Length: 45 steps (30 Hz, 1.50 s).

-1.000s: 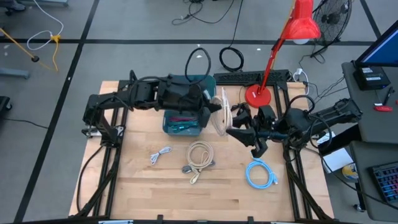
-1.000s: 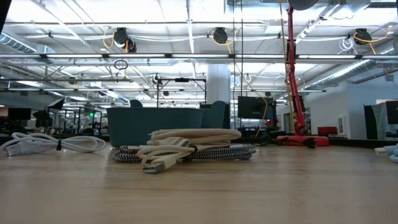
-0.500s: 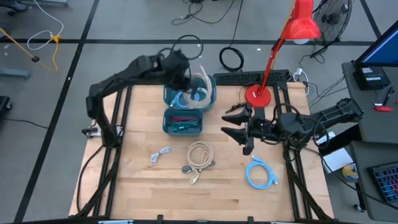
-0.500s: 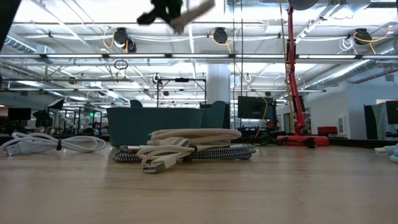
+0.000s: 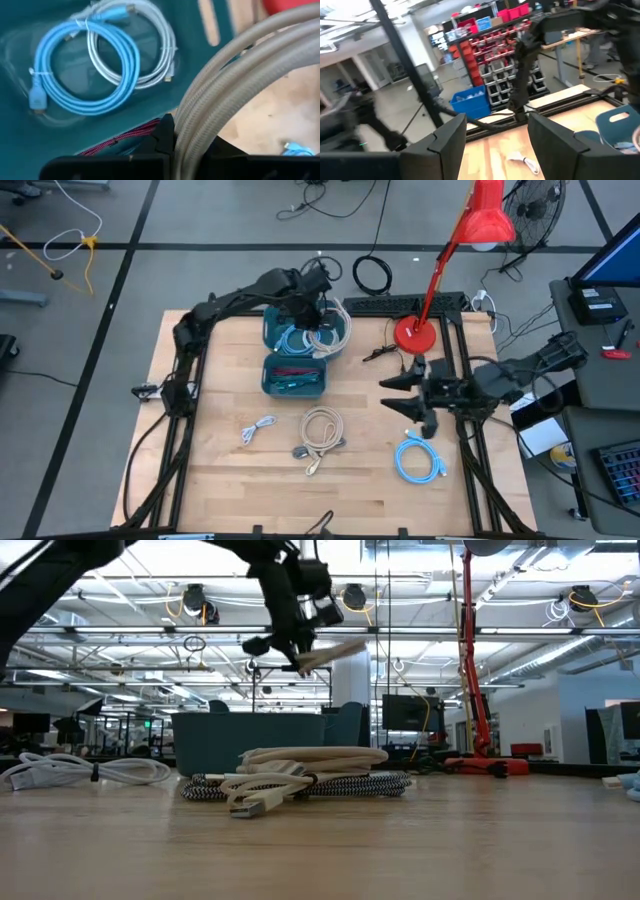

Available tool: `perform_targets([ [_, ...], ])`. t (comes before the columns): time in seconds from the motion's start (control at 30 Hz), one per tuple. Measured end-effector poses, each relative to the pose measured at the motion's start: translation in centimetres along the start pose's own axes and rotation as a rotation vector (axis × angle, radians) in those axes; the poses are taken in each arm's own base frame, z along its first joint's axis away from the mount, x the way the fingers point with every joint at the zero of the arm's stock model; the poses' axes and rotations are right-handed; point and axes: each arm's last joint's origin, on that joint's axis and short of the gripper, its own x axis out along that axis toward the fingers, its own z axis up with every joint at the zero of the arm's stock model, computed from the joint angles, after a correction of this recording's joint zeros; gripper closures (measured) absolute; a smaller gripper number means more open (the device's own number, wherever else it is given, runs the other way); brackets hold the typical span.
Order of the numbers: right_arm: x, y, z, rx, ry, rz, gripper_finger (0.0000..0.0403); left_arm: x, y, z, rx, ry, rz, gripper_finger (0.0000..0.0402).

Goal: Pick & Place USB Port
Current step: Put the top brown HDMI cable into the top blue bin

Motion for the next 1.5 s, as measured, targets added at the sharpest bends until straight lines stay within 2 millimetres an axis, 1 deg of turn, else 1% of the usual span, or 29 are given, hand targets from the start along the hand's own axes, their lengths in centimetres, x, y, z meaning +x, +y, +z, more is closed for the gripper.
perform_targets([
  [0.13,-1.6,0.2,0.3,-0.023,0.016,0.039,0.0206,1.7,0.7,0.8,-0.050,0.003,0.052,0.0381],
  [0.3,-2.4,0.7,0.3,-0.046,0.026,0.077,0.0211,2.2,1.5,1.5,-0.086,-0.027,0.124,0.0381],
  [0.43,-2.5,1.0,-0.1,-0.061,0.055,0.090,0.0215,2.4,2.3,2.1,-0.107,-0.025,0.140,0.0381],
  [0.53,-2.6,1.2,-0.3,-0.065,0.064,0.103,0.0216,2.8,2.3,2.2,-0.110,-0.044,0.169,0.0381],
  [0.77,-2.6,1.3,-0.3,-0.064,0.068,0.106,0.0216,6.0,2.3,2.3,-0.102,0.015,0.200,0.0381],
  [0.87,-2.7,1.4,-0.4,-0.064,0.072,0.114,0.0216,6.9,2.3,2.3,-0.099,0.013,0.228,0.0381],
  [1.03,-2.9,1.7,-0.5,-0.065,0.080,0.132,0.0216,7.4,2.5,2.5,-0.106,0.007,0.233,0.0381],
  [1.37,-3.0,2.0,-0.7,-0.063,0.089,0.144,0.0216,9.8,2.7,2.7,-0.110,0.021,0.253,0.0381],
  [1.5,-2.8,2.0,-0.9,-0.060,0.097,0.142,0.0216,10.0,2.7,2.9,-0.104,0.009,0.246,0.0381],
])
